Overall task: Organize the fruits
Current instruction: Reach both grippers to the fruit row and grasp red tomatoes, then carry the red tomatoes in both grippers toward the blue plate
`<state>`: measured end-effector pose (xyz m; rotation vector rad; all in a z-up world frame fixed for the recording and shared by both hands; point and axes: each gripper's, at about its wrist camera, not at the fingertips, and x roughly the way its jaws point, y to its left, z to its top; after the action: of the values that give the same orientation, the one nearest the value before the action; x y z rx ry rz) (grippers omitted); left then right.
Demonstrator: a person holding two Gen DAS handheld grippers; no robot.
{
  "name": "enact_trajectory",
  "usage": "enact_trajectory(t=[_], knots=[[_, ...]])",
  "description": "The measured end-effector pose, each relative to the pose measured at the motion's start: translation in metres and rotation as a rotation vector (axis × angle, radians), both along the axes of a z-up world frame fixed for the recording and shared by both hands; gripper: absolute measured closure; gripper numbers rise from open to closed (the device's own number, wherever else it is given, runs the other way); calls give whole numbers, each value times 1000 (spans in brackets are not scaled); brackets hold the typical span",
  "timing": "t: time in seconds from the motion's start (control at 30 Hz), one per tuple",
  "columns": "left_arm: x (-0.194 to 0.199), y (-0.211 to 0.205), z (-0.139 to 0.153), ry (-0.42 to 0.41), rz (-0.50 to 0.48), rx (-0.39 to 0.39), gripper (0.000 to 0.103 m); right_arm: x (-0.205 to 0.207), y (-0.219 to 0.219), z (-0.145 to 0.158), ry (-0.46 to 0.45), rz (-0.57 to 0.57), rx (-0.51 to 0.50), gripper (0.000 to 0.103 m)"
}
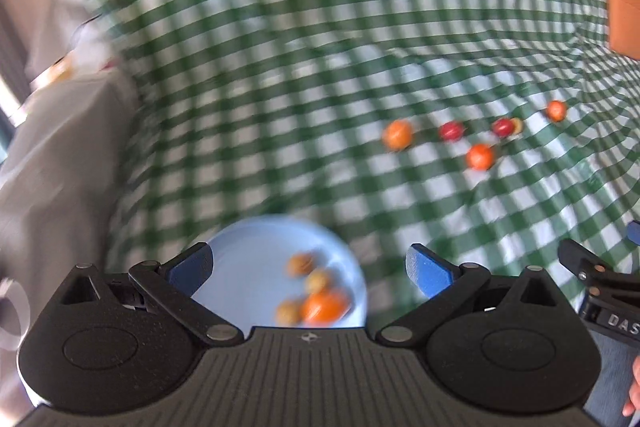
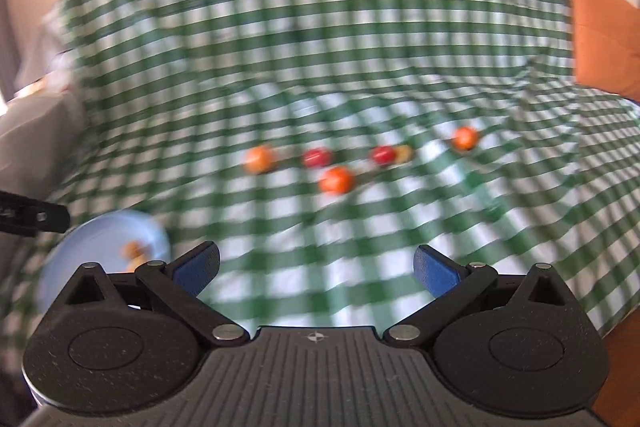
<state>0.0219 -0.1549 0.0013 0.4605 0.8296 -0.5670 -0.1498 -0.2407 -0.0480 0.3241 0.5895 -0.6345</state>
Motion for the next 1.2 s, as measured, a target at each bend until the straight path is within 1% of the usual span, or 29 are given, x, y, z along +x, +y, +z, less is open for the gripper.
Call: enact_trajectory(t=[0.17, 0.27, 0.37, 0.43, 0.47, 0.6, 0.67, 0.7, 0.73, 0.77, 0.8, 0.83, 0.87, 0.9, 0.97, 1.03, 1.2], knots=[[28, -100, -22, -11, -132, 8, 0, 24, -72, -22, 8, -77, -20, 1], [51, -159, -45, 16, -220, 30, 0, 45, -114, -40, 14, -97, -31, 1], [77, -206, -75, 86, -297, 60, 0, 70, -151, -60, 8, -82, -7, 14], [95, -230, -95, 121, -319, 83, 0, 85, -174, -76, -8, -71, 27, 31], [102, -239, -104, 144, -328, 94, 0, 93, -184, -85, -6, -62, 46, 33], [125, -263, -136, 205, -329, 126, 1, 121, -210, -114, 15, -51, 84, 34], [131, -271, -147, 230, -343, 134, 1, 133, -218, -124, 26, -39, 103, 41], [132, -274, -151, 239, -351, 137, 5, 138, -220, -128, 28, -32, 95, 42], [134, -276, -154, 250, -355, 133, 11, 142, -218, -129, 27, -22, 66, 47], [136, -278, -155, 267, -356, 126, 21, 146, -217, -130, 33, -4, 49, 49], [137, -279, -156, 292, -360, 120, 27, 151, -216, -131, 42, 1, 28, 52], [138, -280, -156, 297, -353, 115, 41, 156, -216, -131, 43, 2, 11, 54], [137, -281, -155, 278, -360, 116, 67, 159, -215, -132, 45, 7, 0, 58], [134, -282, -154, 261, -378, 128, 70, 162, -214, -132, 40, 17, -16, 73], [132, -280, -149, 270, -375, 130, 70, 164, -214, -130, 44, 15, -16, 73], [129, -272, -141, 266, -371, 100, 70, 159, -214, -125, 48, -16, -2, 73], [113, -245, -107, 241, -346, 27, 70, 122, -204, -108, 45, -80, 15, 73]])
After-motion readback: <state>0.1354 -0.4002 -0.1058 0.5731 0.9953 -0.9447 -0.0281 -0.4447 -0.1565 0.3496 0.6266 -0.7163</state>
